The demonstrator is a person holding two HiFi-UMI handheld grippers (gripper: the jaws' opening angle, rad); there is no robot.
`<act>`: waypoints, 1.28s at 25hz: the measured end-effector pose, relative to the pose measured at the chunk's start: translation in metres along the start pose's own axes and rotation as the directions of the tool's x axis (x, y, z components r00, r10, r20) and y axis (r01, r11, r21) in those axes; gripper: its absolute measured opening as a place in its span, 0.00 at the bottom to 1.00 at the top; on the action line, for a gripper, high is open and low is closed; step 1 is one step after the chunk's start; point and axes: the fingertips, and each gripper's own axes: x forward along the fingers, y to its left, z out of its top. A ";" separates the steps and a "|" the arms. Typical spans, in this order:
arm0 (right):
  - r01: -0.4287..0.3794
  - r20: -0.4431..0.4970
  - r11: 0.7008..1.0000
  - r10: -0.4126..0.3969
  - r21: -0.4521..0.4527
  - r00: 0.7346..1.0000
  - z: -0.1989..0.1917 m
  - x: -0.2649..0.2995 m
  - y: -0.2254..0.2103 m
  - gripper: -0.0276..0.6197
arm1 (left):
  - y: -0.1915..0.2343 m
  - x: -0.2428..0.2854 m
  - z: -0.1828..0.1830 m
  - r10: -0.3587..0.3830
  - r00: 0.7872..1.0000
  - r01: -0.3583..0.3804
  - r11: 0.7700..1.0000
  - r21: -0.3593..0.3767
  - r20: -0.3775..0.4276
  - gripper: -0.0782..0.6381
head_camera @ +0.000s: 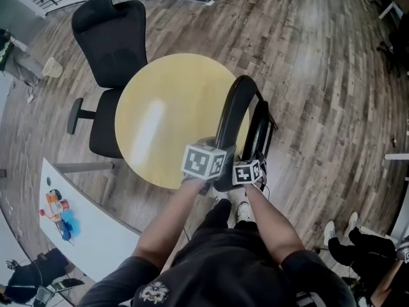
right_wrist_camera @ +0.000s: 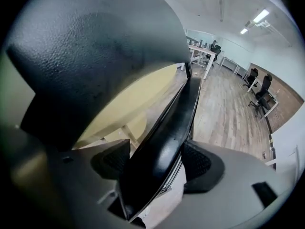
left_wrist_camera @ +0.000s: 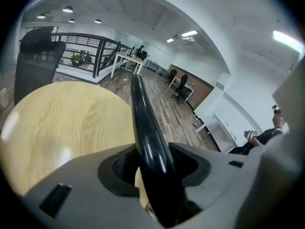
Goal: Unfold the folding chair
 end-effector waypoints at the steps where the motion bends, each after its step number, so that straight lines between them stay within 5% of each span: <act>1: 0.004 -0.006 1.000 -0.004 0.004 1.000 0.000 0.001 -0.001 0.54 | -0.001 0.002 0.000 0.003 1.000 -0.003 1.000 -0.005 -0.003 0.36; 5: 0.007 -0.021 0.999 -0.006 0.039 1.000 0.001 0.000 -0.002 0.54 | -0.001 0.004 0.000 0.039 0.999 -0.039 0.999 0.009 -0.012 0.26; 17: -0.016 0.045 0.989 0.009 0.147 0.999 -0.014 -0.013 -0.028 0.51 | -0.039 0.010 0.010 0.064 0.998 -0.062 0.996 0.060 -0.021 0.25; 32: -0.144 0.153 0.962 0.110 0.234 0.982 -0.080 -0.069 -0.151 0.50 | -0.139 0.043 0.018 0.078 0.997 -0.074 0.990 0.120 -0.027 0.28</act>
